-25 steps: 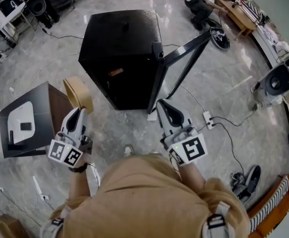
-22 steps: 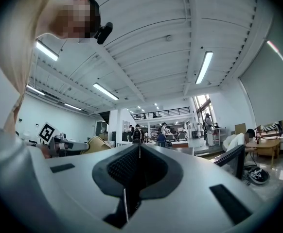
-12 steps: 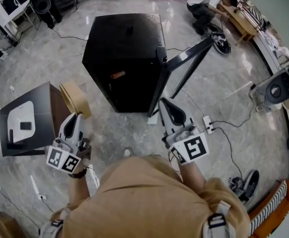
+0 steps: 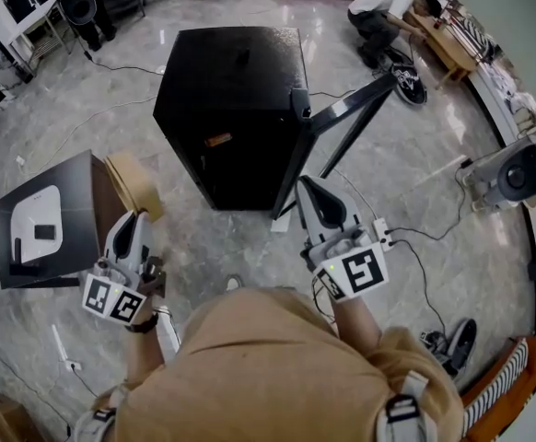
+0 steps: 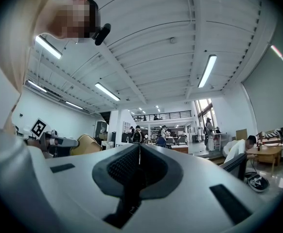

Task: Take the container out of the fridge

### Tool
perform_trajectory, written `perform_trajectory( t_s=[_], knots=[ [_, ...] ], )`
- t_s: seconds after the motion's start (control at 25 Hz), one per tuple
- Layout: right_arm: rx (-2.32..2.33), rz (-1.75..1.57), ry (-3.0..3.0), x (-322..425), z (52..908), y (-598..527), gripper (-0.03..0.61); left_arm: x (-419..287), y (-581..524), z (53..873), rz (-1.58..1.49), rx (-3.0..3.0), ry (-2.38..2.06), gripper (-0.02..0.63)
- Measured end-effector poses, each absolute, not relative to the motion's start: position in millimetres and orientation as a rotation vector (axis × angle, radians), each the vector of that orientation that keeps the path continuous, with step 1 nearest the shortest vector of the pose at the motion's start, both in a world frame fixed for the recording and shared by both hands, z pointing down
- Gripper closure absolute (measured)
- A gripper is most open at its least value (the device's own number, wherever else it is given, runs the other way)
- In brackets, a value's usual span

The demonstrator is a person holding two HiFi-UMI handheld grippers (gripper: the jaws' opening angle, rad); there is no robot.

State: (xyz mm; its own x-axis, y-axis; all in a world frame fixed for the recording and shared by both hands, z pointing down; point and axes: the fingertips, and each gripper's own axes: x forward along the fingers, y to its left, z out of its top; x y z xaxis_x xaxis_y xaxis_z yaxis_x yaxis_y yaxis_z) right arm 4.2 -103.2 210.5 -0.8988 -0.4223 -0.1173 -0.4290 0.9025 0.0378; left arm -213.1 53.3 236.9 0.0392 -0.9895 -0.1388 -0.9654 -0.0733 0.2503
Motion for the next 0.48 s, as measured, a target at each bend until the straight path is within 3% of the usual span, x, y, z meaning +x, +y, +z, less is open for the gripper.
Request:
perform_trajectory(
  t_s=[0.48],
  knots=[
    [-0.753,0.098,2.942,25,212,-114,0.574,-216,70,220,-0.533,2.220,-2.082,0.591]
  ],
)
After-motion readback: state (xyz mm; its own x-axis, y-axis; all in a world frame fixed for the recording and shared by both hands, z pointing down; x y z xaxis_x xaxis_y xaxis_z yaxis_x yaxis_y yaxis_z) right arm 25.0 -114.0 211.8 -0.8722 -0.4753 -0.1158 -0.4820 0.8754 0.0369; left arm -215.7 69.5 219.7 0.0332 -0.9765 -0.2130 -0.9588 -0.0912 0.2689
